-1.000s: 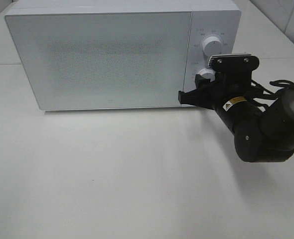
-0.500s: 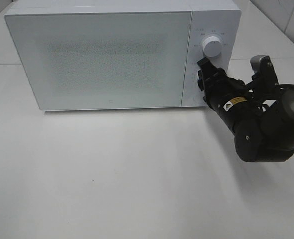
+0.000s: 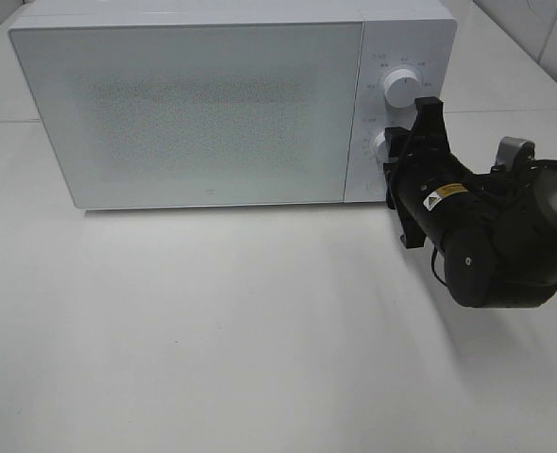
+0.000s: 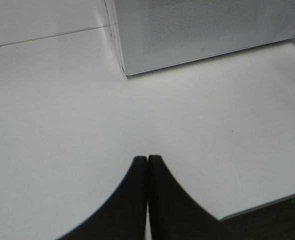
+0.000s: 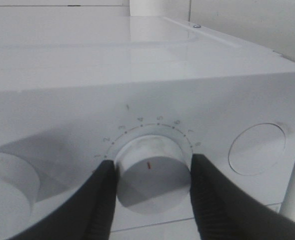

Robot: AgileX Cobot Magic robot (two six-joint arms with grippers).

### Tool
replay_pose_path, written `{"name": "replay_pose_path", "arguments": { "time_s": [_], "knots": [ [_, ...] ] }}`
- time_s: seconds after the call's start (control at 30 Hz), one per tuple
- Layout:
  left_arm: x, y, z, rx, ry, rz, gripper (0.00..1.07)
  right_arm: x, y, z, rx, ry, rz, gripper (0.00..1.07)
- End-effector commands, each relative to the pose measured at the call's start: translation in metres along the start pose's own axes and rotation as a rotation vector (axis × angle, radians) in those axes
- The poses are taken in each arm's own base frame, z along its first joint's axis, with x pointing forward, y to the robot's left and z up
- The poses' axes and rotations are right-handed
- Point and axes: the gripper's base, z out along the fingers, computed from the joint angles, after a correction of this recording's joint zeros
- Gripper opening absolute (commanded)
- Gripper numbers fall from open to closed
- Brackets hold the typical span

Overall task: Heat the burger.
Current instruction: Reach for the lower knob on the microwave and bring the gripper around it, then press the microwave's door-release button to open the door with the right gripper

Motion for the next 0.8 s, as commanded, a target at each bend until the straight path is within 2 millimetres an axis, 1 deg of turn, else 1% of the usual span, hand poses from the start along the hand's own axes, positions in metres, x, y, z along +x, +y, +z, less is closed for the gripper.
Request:
{"name": "replay_pose_path", "arguments": {
  "time_s": [0.03, 0.13, 0.17, 0.2, 0.23, 0.27, 0.3, 0.33, 0.37, 0.4, 0.43, 0.47, 0.67, 0.8],
  "knots": [
    [0.0004, 0.0, -0.0027, -0.011, -0.031, -0.001, 0.0, 0.0009, 0.0191, -0.0002, -0.184, 0.005, 0.003, 0.0],
    [0.0004, 0.0, -0.0027, -0.011, -0.031, -0.001, 0.0, 0.0009, 0.019, -0.0002, -0.183, 0.005, 0.003, 0.01],
    [0.0004, 0.0, -0.0027, -0.011, -0.031, -0.001, 0.0, 0.0009, 0.0191, -0.0002, -0.184, 0.005, 0.003, 0.1],
    [0.0004, 0.0, -0.0027, -0.011, -0.031, -0.001, 0.0, 0.0009, 0.0193, -0.0002, -0.187, 0.005, 0.003, 0.22],
    [0.0004, 0.0, -0.0027, -0.011, -0.031, -0.001, 0.0, 0.0009, 0.0193, -0.0002, -0.187, 0.005, 0.003, 0.22],
    [0.0004, 0.0, -0.0027, -0.011, -0.031, -0.001, 0.0, 0.0007, 0.0195, -0.0003, -0.189, 0.003, 0.004, 0.29],
    [0.0004, 0.0, -0.0027, -0.011, -0.031, -0.001, 0.0, 0.0006, 0.0196, -0.0005, -0.192, 0.003, 0.003, 0.43],
    [0.0004, 0.0, -0.0027, -0.011, -0.031, -0.001, 0.0, 0.0006, 0.0196, -0.0005, -0.192, 0.003, 0.003, 0.43],
    [0.0004, 0.0, -0.0027, -0.011, -0.031, -0.001, 0.0, 0.0004, 0.0196, -0.0005, -0.192, 0.001, 0.003, 0.49],
    [0.0004, 0.0, -0.0027, -0.011, -0.031, -0.001, 0.0, 0.0004, 0.0196, -0.0005, -0.192, 0.001, 0.003, 0.49],
    [0.0004, 0.0, -0.0027, -0.011, -0.031, -0.001, 0.0, 0.0004, 0.0193, -0.0005, -0.189, 0.0, 0.0, 0.59],
    [0.0004, 0.0, -0.0027, -0.011, -0.031, -0.001, 0.0, 0.0005, 0.0193, -0.0005, -0.189, 0.001, 0.0, 0.63],
    [0.0004, 0.0, -0.0027, -0.011, -0.031, -0.001, 0.0, 0.0019, 0.0197, -0.0012, -0.192, 0.018, -0.015, 0.63],
    [0.0004, 0.0, -0.0027, -0.011, -0.031, -0.001, 0.0, 0.0018, 0.0166, -0.0093, -0.179, 0.044, -0.072, 0.63]
  ]
}}
